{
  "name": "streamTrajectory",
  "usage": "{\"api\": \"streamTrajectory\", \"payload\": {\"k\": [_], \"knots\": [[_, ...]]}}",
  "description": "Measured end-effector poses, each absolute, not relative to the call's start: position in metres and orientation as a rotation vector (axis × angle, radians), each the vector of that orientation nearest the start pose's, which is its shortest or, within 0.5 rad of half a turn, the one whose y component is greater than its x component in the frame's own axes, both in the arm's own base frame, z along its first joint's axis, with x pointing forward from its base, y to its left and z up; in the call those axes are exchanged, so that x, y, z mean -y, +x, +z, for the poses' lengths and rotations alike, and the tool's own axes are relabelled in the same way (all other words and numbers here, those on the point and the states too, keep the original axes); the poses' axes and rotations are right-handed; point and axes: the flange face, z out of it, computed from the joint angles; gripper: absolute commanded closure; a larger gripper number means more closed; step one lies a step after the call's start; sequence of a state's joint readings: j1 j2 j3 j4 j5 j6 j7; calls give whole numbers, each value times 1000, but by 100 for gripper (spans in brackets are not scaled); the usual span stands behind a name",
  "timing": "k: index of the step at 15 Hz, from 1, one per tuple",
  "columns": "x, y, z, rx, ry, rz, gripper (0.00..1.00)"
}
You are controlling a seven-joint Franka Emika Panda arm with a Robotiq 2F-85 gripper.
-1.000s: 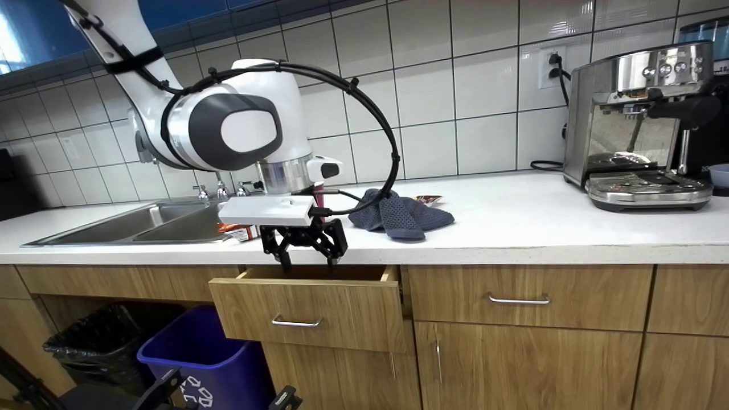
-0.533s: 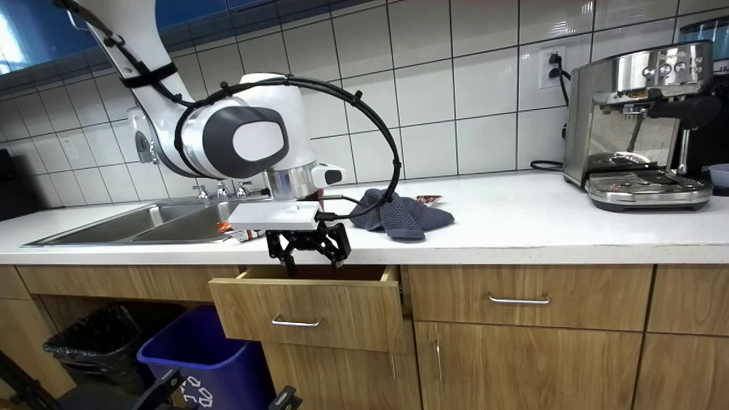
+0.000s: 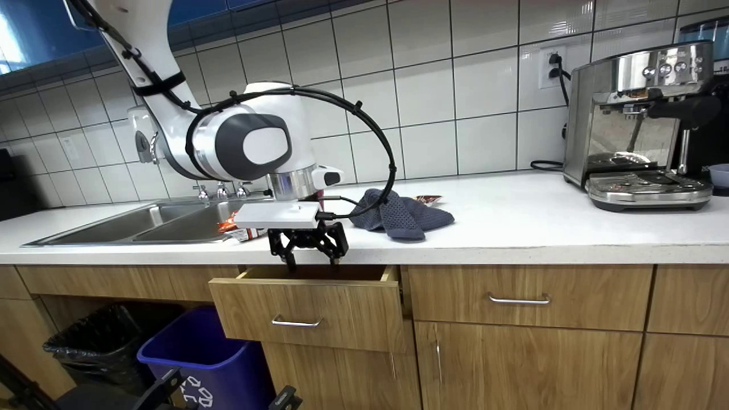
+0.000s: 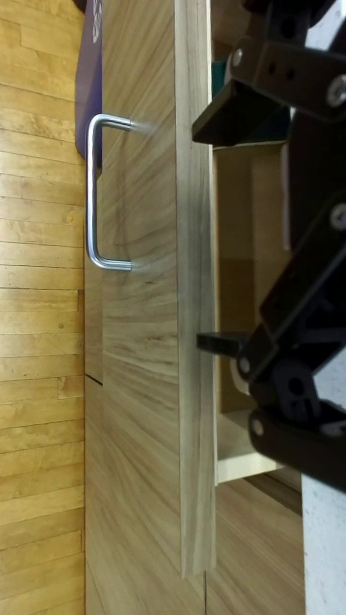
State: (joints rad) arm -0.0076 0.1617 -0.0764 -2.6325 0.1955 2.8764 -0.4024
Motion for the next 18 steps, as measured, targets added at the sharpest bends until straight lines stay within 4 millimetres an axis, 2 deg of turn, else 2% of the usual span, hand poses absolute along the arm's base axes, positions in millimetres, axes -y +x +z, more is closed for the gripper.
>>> {"api": "streamTrajectory", "payload": {"k": [18], "knots": [[45, 445, 177, 225, -3123, -166, 0]]}}
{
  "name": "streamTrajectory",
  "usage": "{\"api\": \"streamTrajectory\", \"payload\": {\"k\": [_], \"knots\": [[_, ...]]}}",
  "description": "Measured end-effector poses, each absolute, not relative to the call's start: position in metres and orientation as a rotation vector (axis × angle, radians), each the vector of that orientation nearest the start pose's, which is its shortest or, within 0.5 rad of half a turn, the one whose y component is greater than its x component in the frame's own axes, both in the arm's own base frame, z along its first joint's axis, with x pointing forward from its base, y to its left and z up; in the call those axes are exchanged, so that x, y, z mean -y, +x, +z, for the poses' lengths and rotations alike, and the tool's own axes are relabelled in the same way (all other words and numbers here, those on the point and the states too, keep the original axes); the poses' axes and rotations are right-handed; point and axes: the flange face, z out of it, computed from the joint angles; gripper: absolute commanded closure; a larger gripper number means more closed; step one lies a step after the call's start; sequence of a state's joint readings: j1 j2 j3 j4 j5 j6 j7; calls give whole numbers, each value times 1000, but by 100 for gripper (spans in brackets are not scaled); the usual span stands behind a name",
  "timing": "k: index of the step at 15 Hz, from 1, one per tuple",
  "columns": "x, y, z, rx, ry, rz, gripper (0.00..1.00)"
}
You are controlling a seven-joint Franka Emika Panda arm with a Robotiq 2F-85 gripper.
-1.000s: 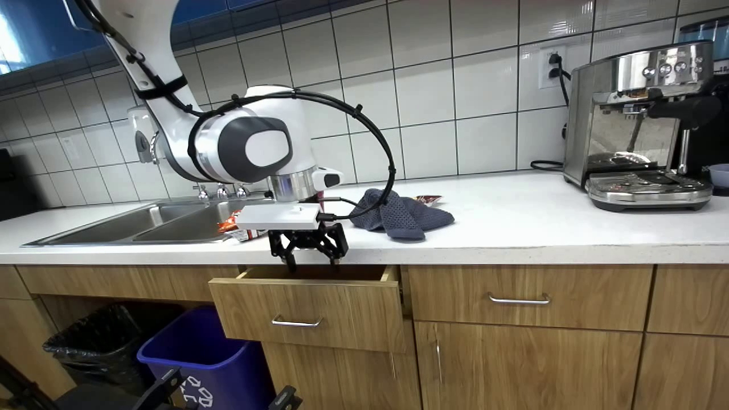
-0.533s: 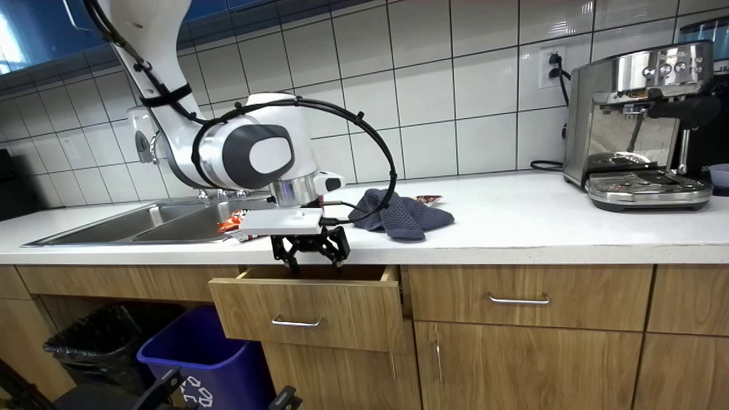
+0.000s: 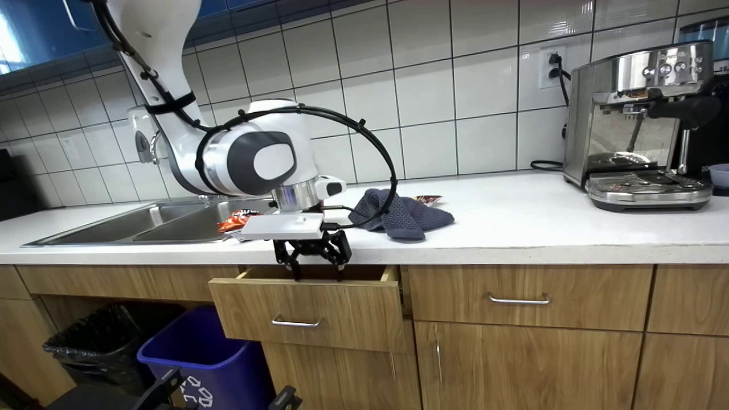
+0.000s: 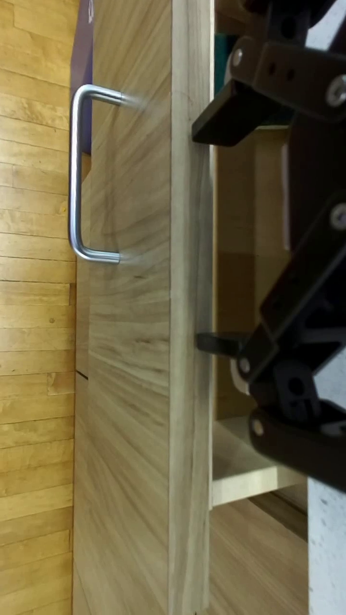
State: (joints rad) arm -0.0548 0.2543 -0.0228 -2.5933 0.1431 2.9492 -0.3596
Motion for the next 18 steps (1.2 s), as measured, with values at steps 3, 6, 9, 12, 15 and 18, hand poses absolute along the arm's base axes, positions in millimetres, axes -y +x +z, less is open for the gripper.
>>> {"api": "streamTrajectory", "payload": {"k": [3, 6, 9, 12, 15, 18], "knots": [[44, 448, 175, 213, -3128, -169, 0], [43, 450, 177, 216, -3134, -189, 0], [42, 452, 177, 216, -3142, -209, 0], [42, 453, 174, 206, -3151, -219, 0], [46, 456, 167, 174, -3161, -214, 0], [48, 458, 162, 156, -3166, -204, 0]]}}
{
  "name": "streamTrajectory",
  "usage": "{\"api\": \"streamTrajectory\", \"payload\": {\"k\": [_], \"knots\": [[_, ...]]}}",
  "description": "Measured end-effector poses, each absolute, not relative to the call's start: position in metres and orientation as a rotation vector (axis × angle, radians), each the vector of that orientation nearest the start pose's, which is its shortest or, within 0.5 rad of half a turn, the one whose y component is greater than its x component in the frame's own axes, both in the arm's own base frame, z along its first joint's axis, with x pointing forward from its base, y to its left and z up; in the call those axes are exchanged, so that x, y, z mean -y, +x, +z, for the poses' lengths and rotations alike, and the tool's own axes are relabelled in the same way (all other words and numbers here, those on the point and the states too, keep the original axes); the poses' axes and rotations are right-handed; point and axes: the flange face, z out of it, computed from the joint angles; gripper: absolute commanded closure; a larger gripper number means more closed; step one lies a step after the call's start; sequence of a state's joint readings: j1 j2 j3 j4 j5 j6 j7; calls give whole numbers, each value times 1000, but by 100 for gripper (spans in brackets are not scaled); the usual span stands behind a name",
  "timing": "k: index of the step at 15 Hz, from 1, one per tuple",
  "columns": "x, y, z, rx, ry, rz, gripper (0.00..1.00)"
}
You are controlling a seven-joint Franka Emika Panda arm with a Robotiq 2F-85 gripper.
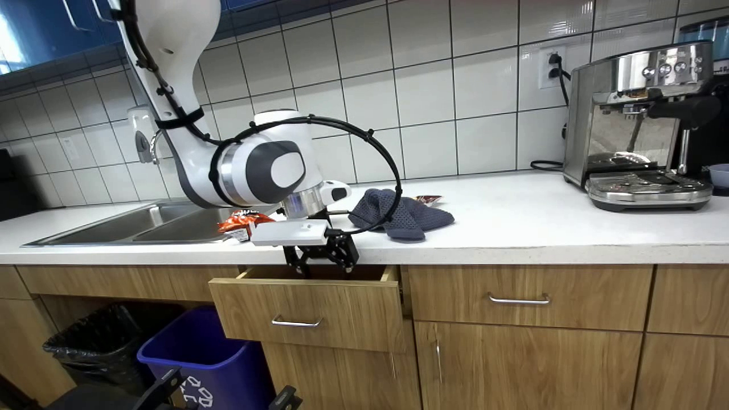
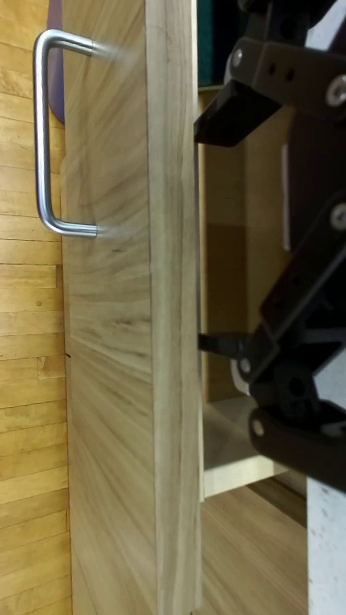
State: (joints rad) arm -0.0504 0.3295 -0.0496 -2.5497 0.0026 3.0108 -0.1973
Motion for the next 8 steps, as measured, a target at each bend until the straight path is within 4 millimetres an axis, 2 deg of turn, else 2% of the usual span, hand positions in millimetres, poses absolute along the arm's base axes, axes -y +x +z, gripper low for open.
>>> {"api": "streamTrajectory", "payload": {"k": [8], "knots": [[48, 457, 160, 134, -3165, -168, 0]]}}
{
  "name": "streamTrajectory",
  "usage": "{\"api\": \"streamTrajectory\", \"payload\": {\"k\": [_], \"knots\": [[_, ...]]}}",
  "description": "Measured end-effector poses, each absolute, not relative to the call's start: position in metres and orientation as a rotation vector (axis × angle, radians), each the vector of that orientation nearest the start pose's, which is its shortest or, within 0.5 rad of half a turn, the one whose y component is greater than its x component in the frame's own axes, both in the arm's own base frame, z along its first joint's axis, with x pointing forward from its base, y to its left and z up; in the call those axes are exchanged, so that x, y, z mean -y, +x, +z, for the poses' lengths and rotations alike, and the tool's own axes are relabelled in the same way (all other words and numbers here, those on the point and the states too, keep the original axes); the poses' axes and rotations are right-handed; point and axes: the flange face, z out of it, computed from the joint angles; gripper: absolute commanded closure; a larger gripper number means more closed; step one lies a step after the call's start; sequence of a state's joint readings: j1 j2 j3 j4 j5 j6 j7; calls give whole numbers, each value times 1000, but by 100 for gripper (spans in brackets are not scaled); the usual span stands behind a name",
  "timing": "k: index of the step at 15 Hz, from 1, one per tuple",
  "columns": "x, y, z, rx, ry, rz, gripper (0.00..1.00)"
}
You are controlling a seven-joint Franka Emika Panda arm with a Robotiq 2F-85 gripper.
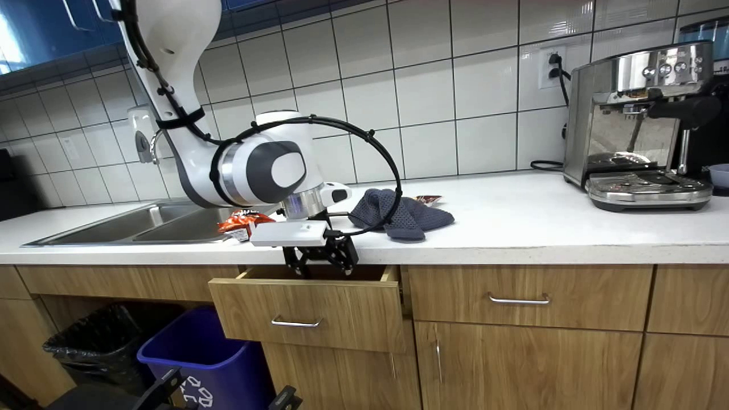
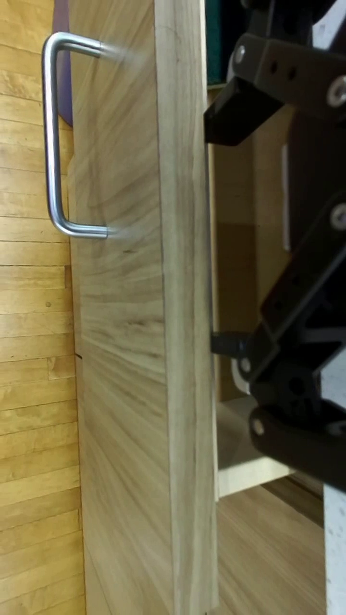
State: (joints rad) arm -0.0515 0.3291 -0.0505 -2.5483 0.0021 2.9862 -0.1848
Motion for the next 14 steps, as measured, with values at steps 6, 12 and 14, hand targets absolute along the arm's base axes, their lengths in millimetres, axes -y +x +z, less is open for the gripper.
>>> {"api": "streamTrajectory", "payload": {"k": [6, 12, 14], "knots": [[50, 451, 160, 127, -3160, -60, 0], [51, 439, 160, 121, -3154, 8, 0], [52, 430, 159, 129, -3155, 25, 0]]}}
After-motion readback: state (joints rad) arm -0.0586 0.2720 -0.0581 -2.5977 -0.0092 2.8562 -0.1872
